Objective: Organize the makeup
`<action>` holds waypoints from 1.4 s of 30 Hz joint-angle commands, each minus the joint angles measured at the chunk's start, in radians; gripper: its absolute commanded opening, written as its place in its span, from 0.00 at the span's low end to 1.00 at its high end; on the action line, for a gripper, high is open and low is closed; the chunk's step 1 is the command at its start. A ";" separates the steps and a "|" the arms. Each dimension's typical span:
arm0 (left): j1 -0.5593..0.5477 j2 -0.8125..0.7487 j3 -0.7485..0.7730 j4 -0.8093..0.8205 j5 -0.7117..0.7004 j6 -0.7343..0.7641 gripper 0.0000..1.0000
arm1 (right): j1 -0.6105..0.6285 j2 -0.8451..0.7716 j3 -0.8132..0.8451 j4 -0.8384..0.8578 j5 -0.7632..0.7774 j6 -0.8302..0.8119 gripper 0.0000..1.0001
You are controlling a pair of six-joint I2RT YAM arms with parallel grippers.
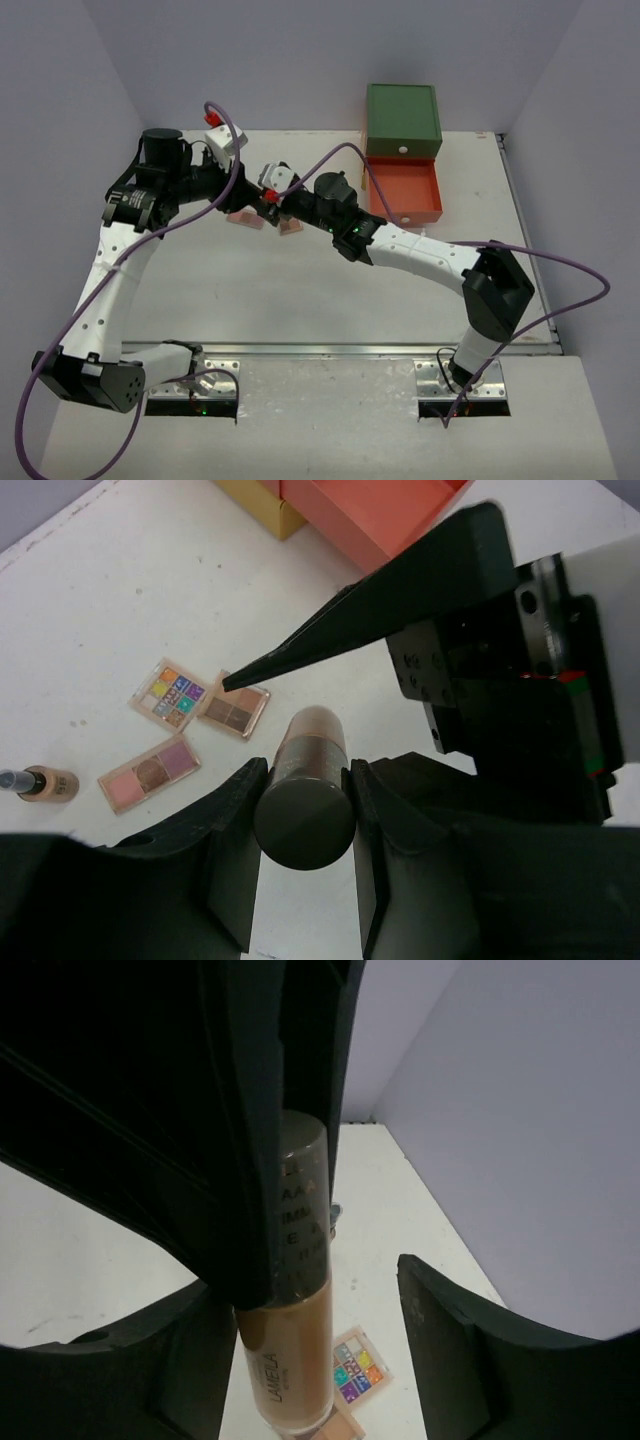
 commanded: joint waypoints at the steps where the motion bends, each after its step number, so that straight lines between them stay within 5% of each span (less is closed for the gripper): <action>1: 0.008 -0.036 0.007 0.038 0.025 0.020 0.00 | 0.000 0.029 0.063 0.061 0.021 0.035 0.52; 6: 0.009 -0.054 0.006 0.041 0.010 0.023 0.00 | -0.001 0.019 0.059 0.047 0.019 0.049 0.17; 8: 0.009 -0.057 0.002 0.046 0.000 0.021 0.13 | -0.001 0.009 0.045 0.040 0.032 0.050 0.05; 10: 0.009 -0.060 -0.002 0.061 -0.014 0.016 0.60 | -0.001 -0.011 0.030 0.032 0.047 0.053 0.00; 11: 0.008 -0.061 -0.007 0.066 -0.035 0.010 0.98 | -0.001 -0.018 0.019 0.023 0.068 0.055 0.00; 19: 0.009 -0.045 -0.023 0.124 -0.286 -0.030 1.00 | -0.089 -0.106 0.003 -0.289 0.281 0.143 0.00; 25: 0.009 -0.048 -0.092 0.199 -0.393 -0.039 1.00 | -0.340 -0.150 -0.010 -0.565 0.418 0.408 0.00; 35: 0.016 0.005 -0.176 0.252 -0.532 0.032 1.00 | -0.539 -0.091 -0.015 -0.603 0.565 0.439 0.05; 42: 0.033 0.009 -0.223 0.291 -0.562 0.062 1.00 | -0.567 -0.019 -0.002 -0.614 0.574 0.476 0.10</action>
